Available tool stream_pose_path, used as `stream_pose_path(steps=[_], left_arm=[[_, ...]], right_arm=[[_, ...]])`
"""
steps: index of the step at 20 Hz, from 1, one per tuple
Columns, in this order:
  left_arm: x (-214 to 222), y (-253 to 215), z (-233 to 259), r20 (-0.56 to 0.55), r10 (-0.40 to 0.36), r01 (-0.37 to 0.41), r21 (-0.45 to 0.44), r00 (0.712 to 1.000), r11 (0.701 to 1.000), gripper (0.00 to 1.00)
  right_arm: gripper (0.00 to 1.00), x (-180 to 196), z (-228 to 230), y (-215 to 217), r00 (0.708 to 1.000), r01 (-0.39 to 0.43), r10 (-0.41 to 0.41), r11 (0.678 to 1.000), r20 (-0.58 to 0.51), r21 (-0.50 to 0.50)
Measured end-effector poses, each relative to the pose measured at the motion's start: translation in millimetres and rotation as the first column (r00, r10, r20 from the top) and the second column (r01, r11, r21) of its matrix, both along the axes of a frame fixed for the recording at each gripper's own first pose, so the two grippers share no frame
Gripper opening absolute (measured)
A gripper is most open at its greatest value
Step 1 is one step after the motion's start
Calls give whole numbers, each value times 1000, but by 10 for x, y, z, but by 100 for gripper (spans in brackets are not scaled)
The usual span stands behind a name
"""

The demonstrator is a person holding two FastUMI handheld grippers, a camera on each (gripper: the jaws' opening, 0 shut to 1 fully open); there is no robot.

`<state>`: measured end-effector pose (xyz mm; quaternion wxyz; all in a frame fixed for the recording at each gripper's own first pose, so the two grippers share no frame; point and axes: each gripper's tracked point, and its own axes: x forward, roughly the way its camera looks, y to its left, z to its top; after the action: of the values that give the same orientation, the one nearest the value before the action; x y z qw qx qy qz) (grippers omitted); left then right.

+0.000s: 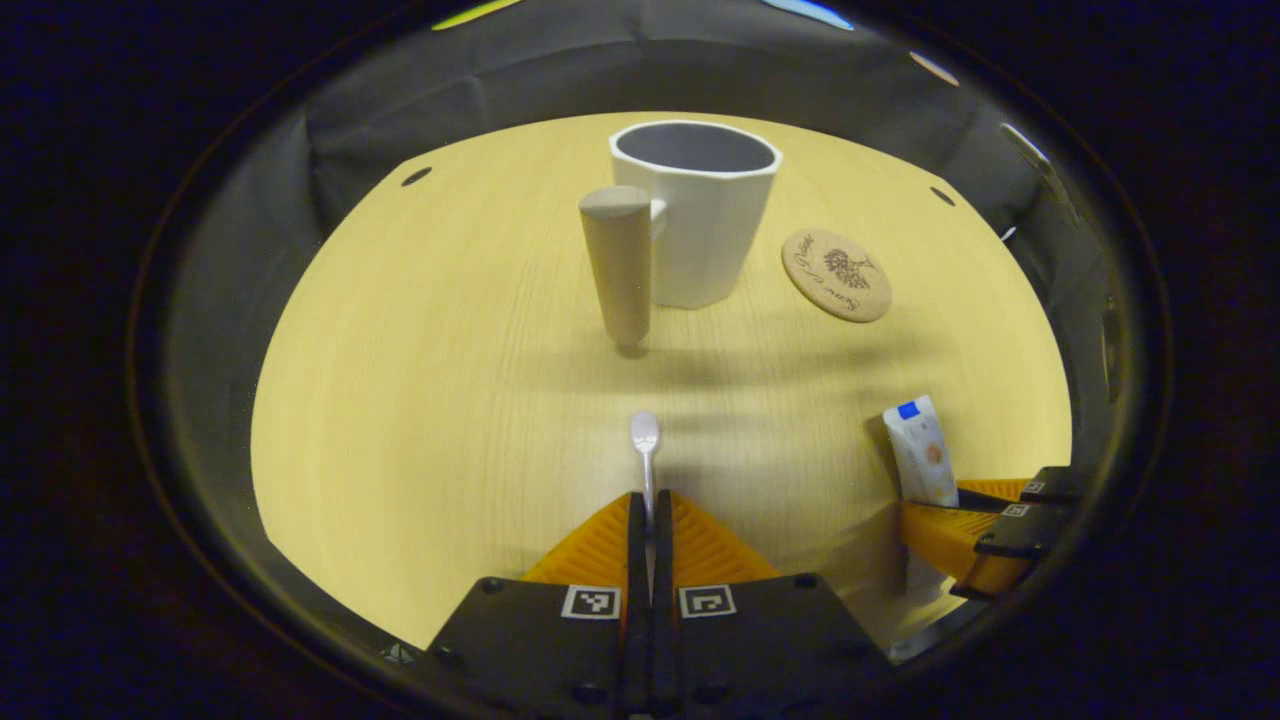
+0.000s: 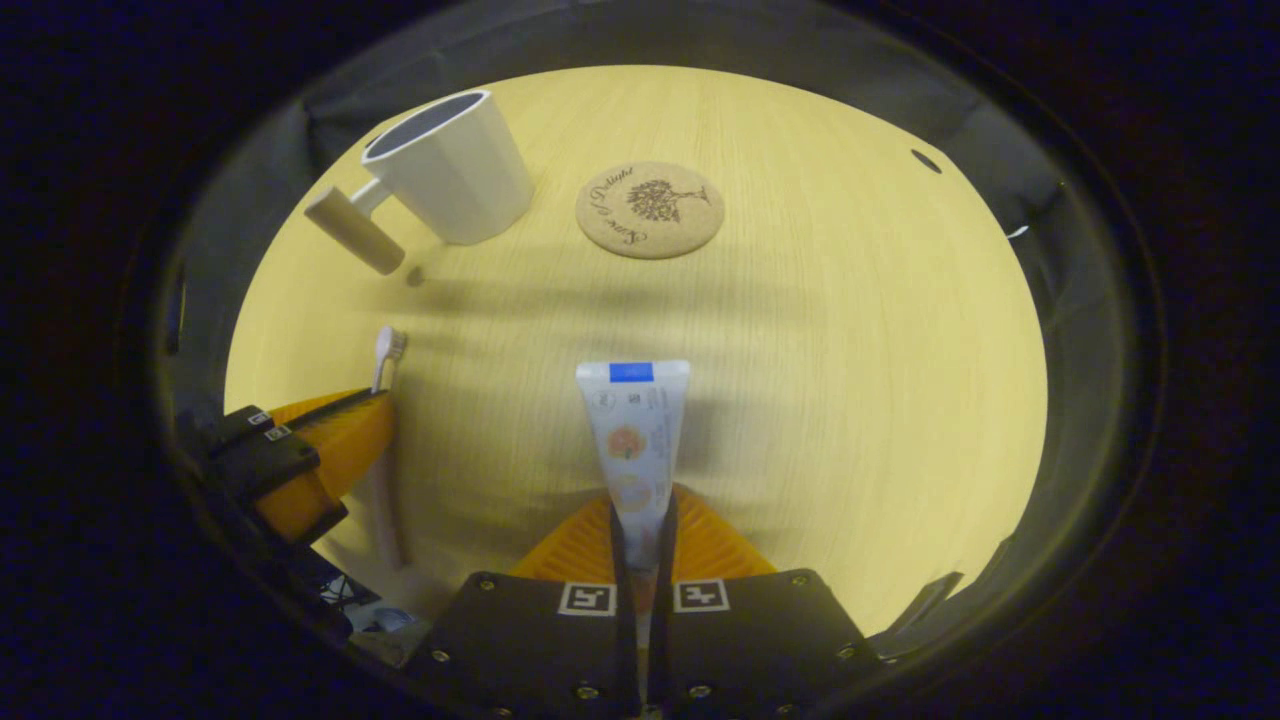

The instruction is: Put the toothbrush and toothpaste on the desktop into the cup, then pick up the cup and place it on the coaster on the desktop.

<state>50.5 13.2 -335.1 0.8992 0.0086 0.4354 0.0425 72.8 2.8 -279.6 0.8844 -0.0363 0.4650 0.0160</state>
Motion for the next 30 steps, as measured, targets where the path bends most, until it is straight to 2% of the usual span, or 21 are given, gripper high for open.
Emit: stream_pose_path(steps=[6,11,15,20,25,28,30], left_arm=[[37,82,120,47,49,-47,-61,998,997,7],[9,187,690,152,82,-69,-89,985,994,7],[21,222,1156,238,97,-74,-106,966,992,7],[92,255,1832,352,112,-67,-139,929,988,7],[221,142,2846,476,99,-14,-179,874,984,7],[535,-59,3252,544,71,39,-188,836,981,7],[776,-65,3290,562,44,59,-165,826,985,7]], right_arm=[[7,-16,89,22,999,20,-22,997,26,79],[6,11,506,7,992,29,-46,989,119,143],[6,58,906,-10,974,25,-65,983,216,183],[6,85,1313,-28,949,13,-81,976,305,217],[6,84,1412,-41,940,18,-99,970,327,242],[6,81,1388,-35,939,25,-112,965,324,259],[6,84,1363,-50,940,35,-124,962,319,269]])
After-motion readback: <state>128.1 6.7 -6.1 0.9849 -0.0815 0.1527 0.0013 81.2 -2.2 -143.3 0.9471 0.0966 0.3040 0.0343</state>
